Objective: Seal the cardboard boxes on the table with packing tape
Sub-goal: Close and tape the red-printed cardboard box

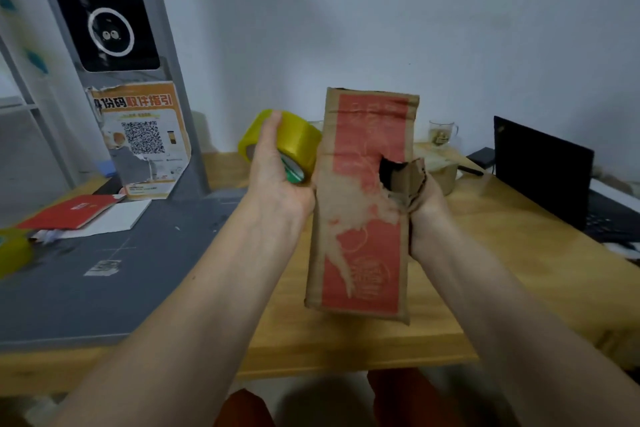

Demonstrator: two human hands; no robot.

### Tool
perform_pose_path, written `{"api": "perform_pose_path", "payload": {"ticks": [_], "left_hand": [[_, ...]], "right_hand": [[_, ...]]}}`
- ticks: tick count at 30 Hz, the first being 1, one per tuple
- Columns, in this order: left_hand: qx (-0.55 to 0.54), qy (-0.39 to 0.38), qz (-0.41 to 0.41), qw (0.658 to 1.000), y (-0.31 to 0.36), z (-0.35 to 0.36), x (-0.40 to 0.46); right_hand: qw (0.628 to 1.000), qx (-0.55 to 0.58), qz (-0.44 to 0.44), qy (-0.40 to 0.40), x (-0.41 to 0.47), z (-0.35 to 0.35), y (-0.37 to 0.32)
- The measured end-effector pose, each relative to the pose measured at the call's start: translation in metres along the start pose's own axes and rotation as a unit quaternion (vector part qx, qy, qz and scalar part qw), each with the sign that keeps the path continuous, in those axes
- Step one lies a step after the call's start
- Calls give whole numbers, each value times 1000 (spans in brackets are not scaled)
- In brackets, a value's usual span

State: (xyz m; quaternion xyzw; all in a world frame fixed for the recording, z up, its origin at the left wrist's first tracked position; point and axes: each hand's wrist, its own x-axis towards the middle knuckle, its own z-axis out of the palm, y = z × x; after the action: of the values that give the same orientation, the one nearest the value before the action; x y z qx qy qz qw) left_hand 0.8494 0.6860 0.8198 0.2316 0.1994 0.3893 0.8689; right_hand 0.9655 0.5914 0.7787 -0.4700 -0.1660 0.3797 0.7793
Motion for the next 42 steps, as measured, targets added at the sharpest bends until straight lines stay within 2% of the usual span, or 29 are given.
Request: {"api": "perform_pose_path", "payload": {"ticks": [4,8,14,16,20,22,25,30,32,33,34,35,37,38,40,42], "left_hand": [[12,49,21,998,-1,19,-9],[0,68,32,997,5,28,-5],[-59,120,66,989,12,29,9],[-75,131,73,986,15,21,15],[-82,148,69,983,7,4,20],[-87,150,66,983,7,4,23],[-68,151,46,985,15,7,28],[-38,173,41,983,10,-4,30],[-30,174,73,982,11,-10,30],[-25,171,99,980,14,-12,32],[-22,173,117,978,17,-14,34],[-26,181,130,975,22,-13,35],[-72,239,168,954,29,-10,36],[-96,272,202,936,32,-9,39],[-110,271,268,918,33,-5,41],[-113,241,284,921,31,0,41]], "right_hand": [[1000,-9,2,-23,-5,8,-33],[998,-9,49,-43,0,14,-44],[999,-31,15,-21,16,30,-48],[998,-29,-16,-49,24,25,-41],[982,-134,-48,-121,27,23,-22],[986,-124,-22,-112,31,29,-24],[981,-172,13,-94,37,37,-37],[958,-277,6,-76,44,44,-33],[919,-383,-75,-59,50,39,-27],[904,-402,-128,-69,50,36,-23],[901,-391,-170,-84,47,34,-20],[914,-347,-188,-95,42,32,-15],[947,-237,-182,-115,36,27,-10],[952,-215,-178,-126,35,25,-9],[941,-251,-180,-142,35,25,-10],[920,-315,-182,-145,36,25,-15]]}}
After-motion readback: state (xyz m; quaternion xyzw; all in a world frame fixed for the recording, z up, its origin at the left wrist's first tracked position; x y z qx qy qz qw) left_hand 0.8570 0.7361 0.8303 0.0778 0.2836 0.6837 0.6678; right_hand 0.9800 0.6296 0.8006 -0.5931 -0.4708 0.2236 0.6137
